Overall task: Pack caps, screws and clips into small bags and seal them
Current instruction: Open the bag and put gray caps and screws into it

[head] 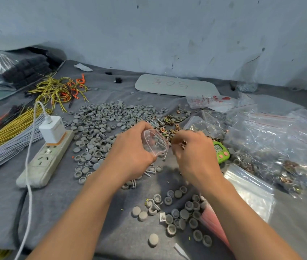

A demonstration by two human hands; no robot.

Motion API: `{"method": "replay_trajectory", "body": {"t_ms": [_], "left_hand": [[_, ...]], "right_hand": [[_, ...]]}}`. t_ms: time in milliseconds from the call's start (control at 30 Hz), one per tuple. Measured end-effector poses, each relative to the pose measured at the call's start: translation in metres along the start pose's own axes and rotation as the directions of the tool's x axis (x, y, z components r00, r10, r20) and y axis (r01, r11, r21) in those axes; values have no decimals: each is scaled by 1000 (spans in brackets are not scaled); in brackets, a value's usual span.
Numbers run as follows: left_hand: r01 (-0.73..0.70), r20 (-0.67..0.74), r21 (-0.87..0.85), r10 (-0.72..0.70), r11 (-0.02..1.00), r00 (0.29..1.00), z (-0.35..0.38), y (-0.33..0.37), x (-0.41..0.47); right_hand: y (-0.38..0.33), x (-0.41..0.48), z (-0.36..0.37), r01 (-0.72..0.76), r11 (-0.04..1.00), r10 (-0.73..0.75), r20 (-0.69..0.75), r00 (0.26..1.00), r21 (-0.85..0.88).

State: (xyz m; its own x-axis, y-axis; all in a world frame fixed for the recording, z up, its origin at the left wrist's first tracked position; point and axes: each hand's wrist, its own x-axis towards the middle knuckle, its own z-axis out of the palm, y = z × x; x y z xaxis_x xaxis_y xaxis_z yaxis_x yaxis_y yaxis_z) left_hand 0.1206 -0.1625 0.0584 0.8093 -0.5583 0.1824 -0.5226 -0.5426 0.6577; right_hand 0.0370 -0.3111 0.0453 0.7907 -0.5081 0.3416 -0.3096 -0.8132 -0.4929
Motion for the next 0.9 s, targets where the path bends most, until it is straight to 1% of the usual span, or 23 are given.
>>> {"method": "replay_trajectory", "body": {"t_ms": [33, 67, 100, 133, 167, 233, 267, 300, 333, 400, 433, 467, 500, 567, 633, 667, 700, 800, 900], "left_hand": [[1, -2, 4, -1, 1000, 1000, 0, 0, 0], [-1, -3, 7, 1, 1000, 1000, 1, 1, 0], [-7, 1, 5, 7, 1000, 1000, 2, 2, 0], [-13, 3, 0, 13, 1000, 1000, 2, 2, 0], [-19, 4, -6, 19, 1000, 1000, 3, 2, 0], [-19, -2, -20, 19, 1000, 1000, 2, 1, 1], [-16, -6, -33, 16, 999, 1000, 2, 1, 1], [-13, -10, -43, 12, 999, 1000, 2, 0, 2], [-9, -15, -45, 9, 999, 1000, 2, 0, 2], [-7, -21, -45, 7, 999, 1000, 1, -2, 3], [-7, -20, -68, 5, 998, 1000, 0, -2, 3], [1, -17, -116, -3, 993, 1000, -2, -3, 4], [21, -15, -190, -24, 982, 1000, -5, -5, 5], [75, -7, -382, -84, 921, 996, -12, -8, 8], [116, 1, -556, -140, 823, 990, -19, -12, 11], [126, 9, -623, -154, 772, 988, -22, -14, 11], [129, 20, -676, -157, 726, 987, -24, -14, 12], [134, 65, -789, -134, 600, 989, -31, -15, 12], [184, 148, -889, -118, 419, 982, -38, -17, 11]], "right_hand": [[-1, 2, -4, 27, 985, -11, -98, 995, 170], [-4, 4, -9, 97, 957, -51, -170, 984, 274], [-7, 3, -12, 172, 933, -109, -206, 972, 317], [-11, 3, -14, 236, 916, -175, -206, 963, 323], [-14, 2, -12, 272, 911, -226, -177, 958, 310], [-17, 0, -6, 273, 919, -263, -73, 962, 284], [-16, 1, -2, 244, 923, -247, -28, 968, 299], [-14, 2, 0, 203, 914, -216, -3, 976, 351], [-11, 4, -1, 154, 888, -166, -12, 986, 434], [-2, 13, -6, 64, 814, -6, -102, 995, 577], [3, 16, -7, 32, 817, 55, -134, 989, 576], [8, 18, -5, 1, 848, 80, -130, 988, 529], [11, 19, -2, -29, 894, 73, -83, 994, 446], [11, 14, 12, -55, 977, 32, 117, 993, 204], [9, 7, 28, -26, 1000, 22, 295, 955, 8], [7, 5, 33, -20, 999, 32, 339, 940, -39], [6, 4, 35, -25, 998, 43, 356, 934, -54], [9, 5, 34, -30, 996, 59, 345, 937, -88], [13, 7, 30, 10, 989, 40, 326, 944, -149]]}}
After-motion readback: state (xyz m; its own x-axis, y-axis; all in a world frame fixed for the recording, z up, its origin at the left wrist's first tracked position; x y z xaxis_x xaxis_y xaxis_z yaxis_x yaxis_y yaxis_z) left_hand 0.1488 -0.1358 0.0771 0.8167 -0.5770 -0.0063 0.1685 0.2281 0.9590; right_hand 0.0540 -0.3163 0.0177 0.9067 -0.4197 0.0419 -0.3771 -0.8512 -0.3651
